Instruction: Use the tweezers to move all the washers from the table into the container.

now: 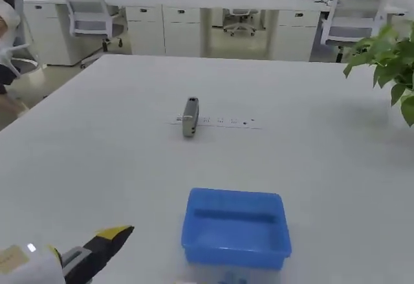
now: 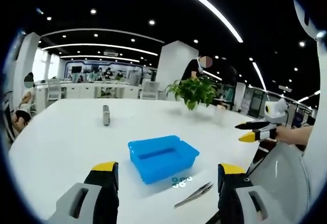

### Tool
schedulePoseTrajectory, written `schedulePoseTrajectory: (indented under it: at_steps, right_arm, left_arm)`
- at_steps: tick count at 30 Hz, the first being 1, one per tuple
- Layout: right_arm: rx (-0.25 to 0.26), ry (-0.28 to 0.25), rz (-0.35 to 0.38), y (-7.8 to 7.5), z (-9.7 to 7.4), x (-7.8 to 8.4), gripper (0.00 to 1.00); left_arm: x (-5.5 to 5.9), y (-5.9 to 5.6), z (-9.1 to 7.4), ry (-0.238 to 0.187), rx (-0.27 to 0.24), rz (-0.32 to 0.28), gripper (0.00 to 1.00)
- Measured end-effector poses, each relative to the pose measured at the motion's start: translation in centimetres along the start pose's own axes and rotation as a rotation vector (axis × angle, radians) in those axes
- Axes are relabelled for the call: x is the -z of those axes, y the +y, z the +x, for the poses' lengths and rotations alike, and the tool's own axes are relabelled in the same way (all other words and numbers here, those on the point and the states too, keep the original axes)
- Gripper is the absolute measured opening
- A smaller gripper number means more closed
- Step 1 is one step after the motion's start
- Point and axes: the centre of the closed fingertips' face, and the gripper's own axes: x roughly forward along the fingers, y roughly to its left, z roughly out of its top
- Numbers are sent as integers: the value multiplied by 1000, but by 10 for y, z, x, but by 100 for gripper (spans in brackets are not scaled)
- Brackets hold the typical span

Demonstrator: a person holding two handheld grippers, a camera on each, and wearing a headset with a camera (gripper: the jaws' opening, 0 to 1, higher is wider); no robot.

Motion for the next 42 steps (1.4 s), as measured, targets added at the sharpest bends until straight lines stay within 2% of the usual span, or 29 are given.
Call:
schedulePoseTrajectory:
  at_steps: [1,2,6,9,10,12,14,15,16,17,18,19,21,23,25,29,31,33,37,40,42]
  right_arm:
    - [-5,8,-3,1,1,1,70]
    - [-13,15,-7,3,1,2,70]
    - [-28,38,-11,6,2,6,64]
    - [-47,52,41,8,2,10,60]
    - [-53,54,44,9,2,10,58]
    - [-63,49,36,11,2,9,53]
    - [-70,69,16,14,3,11,50]
    - [-69,100,1,14,4,15,47]
    - [-56,137,-9,12,4,21,44]
    - [-57,211,-41,11,5,34,41]
    - [-57,263,-62,10,5,43,40]
    - [-60,325,-83,11,6,53,40]
    - [-113,343,-114,23,8,54,44]
    - [-161,374,-168,32,11,55,40]
    - [-215,385,-244,41,15,52,33]
    - [-290,347,-288,61,28,36,30]
    - [-339,308,-279,79,38,26,25]
    - [-364,288,-264,91,46,23,22]
    - [-406,273,-260,108,55,26,20]
    - [-455,258,-215,122,63,29,17]
    - [-466,260,-202,127,68,31,17]
  left_arm:
    - [5,-1,1,34,3,22,78]
    - [8,-1,1,48,4,36,77]
    - [11,-7,3,62,56,20,69]
    - [16,-6,2,85,69,-4,63]
    - [18,-6,2,97,74,-16,58]
    - [19,-7,2,103,100,-28,52]
    - [22,-10,3,125,128,-16,50]
    - [25,-10,2,154,144,3,47]
    - [25,-9,2,159,150,6,45]
    - [25,-9,2,161,164,-2,43]
    - [25,-10,1,166,182,-26,40]
    - [26,-11,1,169,201,-74,39]
    - [28,-10,2,178,215,-91,37]
    - [29,-9,3,187,215,-87,35]
    - [33,-8,5,207,220,-72,33]
    - [37,-10,9,245,239,-56,30]
    - [37,-12,10,259,247,-41,29]
    - [37,-13,10,265,249,-36,29]
    - [39,-15,8,284,258,-33,26]
    - [42,-14,7,293,255,-29,25]
    - [45,-14,6,309,259,-27,25]
